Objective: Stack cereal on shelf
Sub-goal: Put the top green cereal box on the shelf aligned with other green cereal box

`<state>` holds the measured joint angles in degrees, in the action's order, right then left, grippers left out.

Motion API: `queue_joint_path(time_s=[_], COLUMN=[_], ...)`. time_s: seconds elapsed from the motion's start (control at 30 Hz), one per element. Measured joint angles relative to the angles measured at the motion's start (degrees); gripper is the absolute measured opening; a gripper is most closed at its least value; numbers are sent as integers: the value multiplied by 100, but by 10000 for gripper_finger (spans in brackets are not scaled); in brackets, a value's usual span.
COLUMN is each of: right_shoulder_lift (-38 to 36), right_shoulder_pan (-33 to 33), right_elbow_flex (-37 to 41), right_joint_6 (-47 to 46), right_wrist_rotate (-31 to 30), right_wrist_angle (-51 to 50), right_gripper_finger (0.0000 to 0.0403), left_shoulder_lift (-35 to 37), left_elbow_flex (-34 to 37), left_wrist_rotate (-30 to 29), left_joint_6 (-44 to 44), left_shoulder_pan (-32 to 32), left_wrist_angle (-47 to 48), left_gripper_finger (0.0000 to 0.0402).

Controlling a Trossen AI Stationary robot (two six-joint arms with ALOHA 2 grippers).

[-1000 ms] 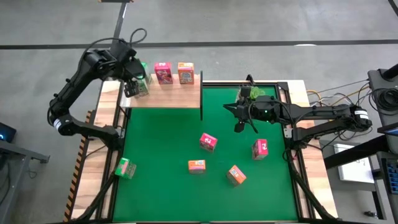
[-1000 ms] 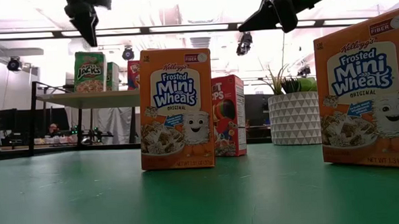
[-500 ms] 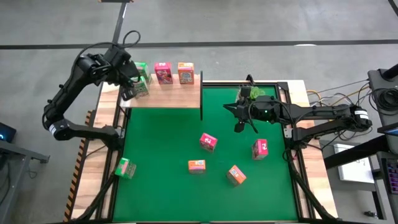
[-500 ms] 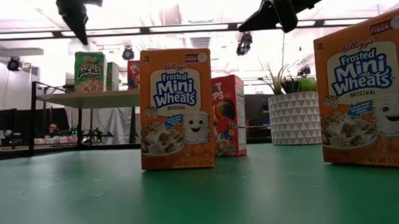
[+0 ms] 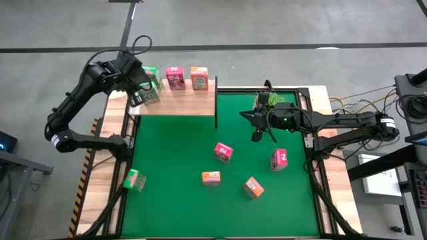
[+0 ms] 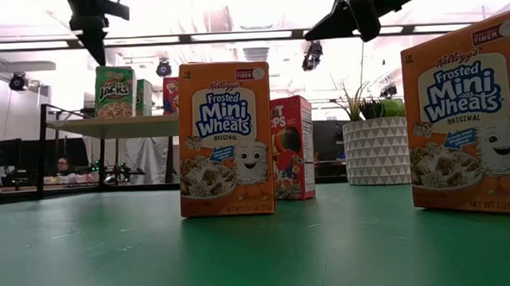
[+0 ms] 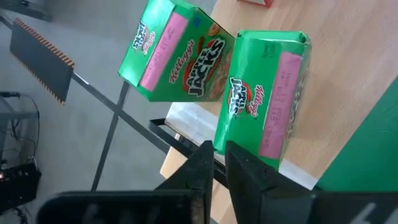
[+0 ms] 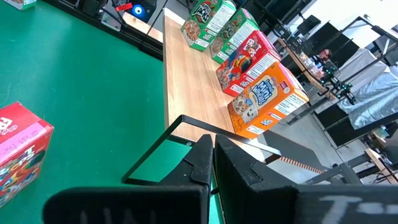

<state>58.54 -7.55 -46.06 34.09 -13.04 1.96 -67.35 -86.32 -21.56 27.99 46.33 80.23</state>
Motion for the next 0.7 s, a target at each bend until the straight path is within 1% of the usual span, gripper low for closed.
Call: queue_joint_path(time_s=[0.07,0.2,0.3,0.37,0.5,0.7], right_shoulder_lift=[0,0,0,0,0,0], right_shoulder_pan=[0,1,2,2,2,2], right_elbow_flex=[0,0,0,0,0,0], right_joint_6=[0,0,0,0,0,0], right_wrist_rotate=[0,0,0,0,-2,-2], right_wrist_angle=[0,0,0,0,0,0], right_gripper_finger=[9,9,9,9,9,9], left_shoulder_lift=[-31,-73,-94,-103,-103,-103], left_elbow_flex=[0,24,33,35,37,31], left_wrist_rotate=[32,444,444,351,-107,-141], left_joint_6=[0,1,0,0,0,2], left_shoulder_pan=[0,2,0,0,2,2], left_wrist_angle=[-10,-13,-16,-21,-45,-185], left_gripper_finger=[20,17,17,17,17,17])
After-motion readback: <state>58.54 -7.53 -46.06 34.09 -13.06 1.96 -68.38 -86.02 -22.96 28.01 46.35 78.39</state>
